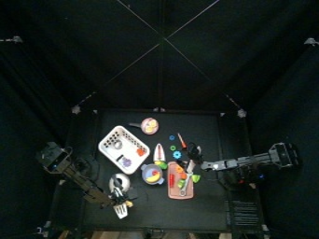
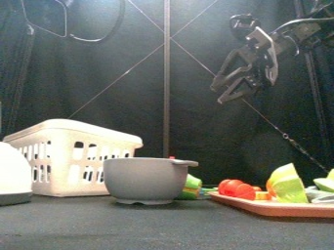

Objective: Place gg sushi below bowl

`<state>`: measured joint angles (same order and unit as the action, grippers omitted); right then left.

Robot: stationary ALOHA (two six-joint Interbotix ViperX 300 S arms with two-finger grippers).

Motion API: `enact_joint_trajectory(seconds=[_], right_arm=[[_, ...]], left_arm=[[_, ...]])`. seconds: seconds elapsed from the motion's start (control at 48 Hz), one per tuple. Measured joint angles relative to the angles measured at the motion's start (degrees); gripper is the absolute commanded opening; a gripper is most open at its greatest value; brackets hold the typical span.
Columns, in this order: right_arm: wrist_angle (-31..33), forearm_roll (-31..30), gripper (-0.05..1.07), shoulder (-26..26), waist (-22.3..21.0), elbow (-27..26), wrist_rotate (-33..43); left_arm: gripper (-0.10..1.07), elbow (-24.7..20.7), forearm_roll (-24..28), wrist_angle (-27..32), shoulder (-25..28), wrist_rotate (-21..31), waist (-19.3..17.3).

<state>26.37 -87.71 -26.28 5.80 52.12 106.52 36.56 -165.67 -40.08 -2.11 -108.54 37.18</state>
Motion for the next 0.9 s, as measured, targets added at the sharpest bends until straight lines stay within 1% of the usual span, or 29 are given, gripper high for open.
enact_joint_trajectory(seconds=[0.208, 0.396, 0.458, 0.646, 0.75, 0.896], right_arm=[[0.00, 0.18, 0.96, 0.00, 0.00, 0.00, 0.00], [0.09, 0.18, 0.96, 0.00, 0.09, 0.18, 0.00], [0.09, 0.18, 0.96, 0.00, 0.09, 0.35, 0.00], [0.00, 0.18, 0.96, 0.00, 0.09, 0.53, 0.00], [0.00, 0.18, 0.96, 0.00, 0.09, 0.79, 0.00], [0.00, 0.18, 0.96, 0.00, 0.00, 0.88, 0.00]], left_arm=[[0.58, -1.32, -0.09, 0.00, 0.09, 0.09, -0.70], [0.58, -3.78, 0.35, -1.67, 0.09, -0.44, -2.99], [0.58, -4.75, 1.14, -2.37, 0.18, -1.32, -4.04], [0.58, -6.50, 2.11, -2.72, 0.44, -5.98, -7.73], [0.58, -7.47, 2.29, -2.64, 1.23, -10.90, -9.67], [0.58, -8.53, 2.37, -2.46, 2.46, -17.23, -11.34]])
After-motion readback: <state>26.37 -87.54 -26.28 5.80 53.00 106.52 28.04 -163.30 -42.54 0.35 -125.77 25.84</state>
